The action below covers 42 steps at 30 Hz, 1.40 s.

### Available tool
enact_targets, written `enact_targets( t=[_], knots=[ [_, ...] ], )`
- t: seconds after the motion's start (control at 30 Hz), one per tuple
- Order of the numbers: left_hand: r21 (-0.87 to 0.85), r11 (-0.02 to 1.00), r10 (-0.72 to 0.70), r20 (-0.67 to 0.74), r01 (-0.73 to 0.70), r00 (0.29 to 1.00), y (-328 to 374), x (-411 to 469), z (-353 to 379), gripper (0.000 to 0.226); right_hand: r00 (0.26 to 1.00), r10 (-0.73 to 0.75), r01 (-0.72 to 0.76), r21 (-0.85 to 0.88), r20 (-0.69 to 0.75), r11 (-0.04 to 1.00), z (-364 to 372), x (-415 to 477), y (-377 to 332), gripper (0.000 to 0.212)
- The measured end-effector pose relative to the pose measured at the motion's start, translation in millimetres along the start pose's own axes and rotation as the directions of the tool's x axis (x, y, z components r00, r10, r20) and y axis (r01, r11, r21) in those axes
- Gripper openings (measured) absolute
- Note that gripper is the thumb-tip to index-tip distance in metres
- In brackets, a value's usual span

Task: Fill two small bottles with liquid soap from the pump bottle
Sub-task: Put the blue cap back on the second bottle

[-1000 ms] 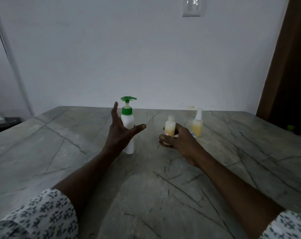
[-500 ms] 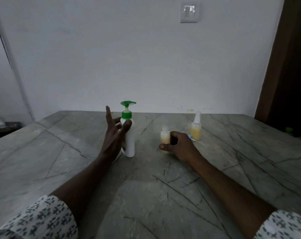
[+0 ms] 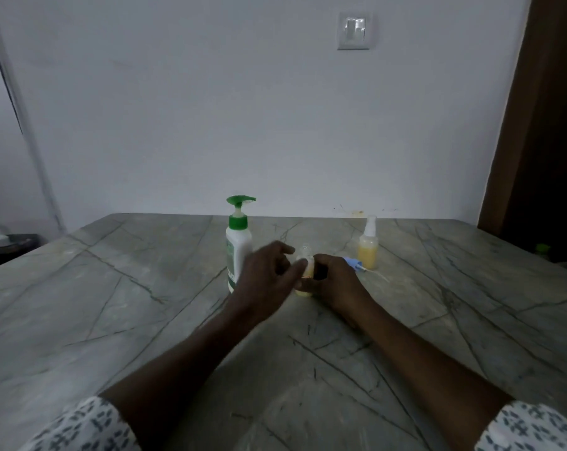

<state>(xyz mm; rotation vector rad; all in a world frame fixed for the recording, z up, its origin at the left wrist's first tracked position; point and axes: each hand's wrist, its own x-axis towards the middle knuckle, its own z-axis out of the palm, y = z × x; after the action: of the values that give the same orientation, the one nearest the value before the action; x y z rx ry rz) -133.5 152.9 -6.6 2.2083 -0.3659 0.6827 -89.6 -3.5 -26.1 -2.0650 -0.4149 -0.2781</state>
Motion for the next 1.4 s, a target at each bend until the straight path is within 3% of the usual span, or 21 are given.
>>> enact_targets(
  t=[0.07,0.13,0.27,0.37,0.43,0.5,0.6,0.7,0.83,1.17,1.33,1.4],
  knots=[
    [0.016,0.983,-0.181,0.06,0.18,0.982,-8.7,5.2,14.2,0.058,1.0,-0.028,0.028,-0.05,-0.011,0.998,2.1,2.0,2.4,0.016],
    [-0.011,0.963,-0.267,0.103,0.27,0.958,-15.9,9.8,21.1,0.069,1.0,-0.024,0.024,-0.072,-0.006,0.997,4.8,3.0,3.8,0.016],
    [-0.048,0.965,-0.253,0.107,0.26,0.961,-21.0,15.6,23.1,0.042,0.999,-0.011,0.015,-0.1,0.04,0.995,6.5,3.3,0.5,0.025],
    [0.002,0.977,-0.211,0.08,0.211,0.974,-23.3,15.4,25.6,0.028,0.988,0.003,0.023,-0.164,0.157,0.986,-8.7,4.9,-4.2,0.033],
    [0.037,0.979,-0.205,0.07,0.203,0.976,-25.6,14.3,27.7,0.027,0.994,0.025,0.005,-0.29,0.102,0.957,-24.3,12.2,-2.2,0.04],
    [0.056,0.979,-0.198,0.067,0.194,0.978,-28.2,14.6,29.1,0.029,1.0,-0.01,-0.007,-0.545,-0.028,0.838,-39.5,24.3,4.7,0.032],
    [0.067,0.982,-0.182,0.067,0.177,0.981,-28.8,14.5,28.7,0.034,0.999,-0.053,0.023,-0.801,-0.011,0.598,-49.8,37.5,16.7,0.016],
    [0.078,0.983,-0.17,0.056,0.165,0.984,-30.5,15.0,29.5,0.034,0.997,-0.02,0.079,-0.886,0.078,0.457,-42.6,39.8,22.8,0.013],
    [0.074,0.984,-0.168,0.051,0.164,0.984,-32.2,15.3,32.1,0.033,0.996,-0.048,0.087,-0.925,0.075,0.371,-32.4,37.5,29.0,0.012],
    [0.062,0.986,-0.16,0.042,0.157,0.986,-30.7,14.2,31.8,0.036,0.998,0.056,-0.051,-0.854,-0.026,0.517,-28.6,32.7,16.4,0.017],
    [0.02,0.986,-0.167,0.022,0.166,0.986,-28.3,12.8,29.7,0.034,1.0,0.019,-0.02,-0.811,-0.01,0.585,-31.1,33.4,15.1,0.015],
    [-0.025,0.982,-0.185,0.027,0.186,0.982,-27.2,12.2,28.6,0.036,0.995,-0.068,-0.006,-0.736,-0.071,0.677,-38.9,40.0,5.9,0.013]
  ],
)
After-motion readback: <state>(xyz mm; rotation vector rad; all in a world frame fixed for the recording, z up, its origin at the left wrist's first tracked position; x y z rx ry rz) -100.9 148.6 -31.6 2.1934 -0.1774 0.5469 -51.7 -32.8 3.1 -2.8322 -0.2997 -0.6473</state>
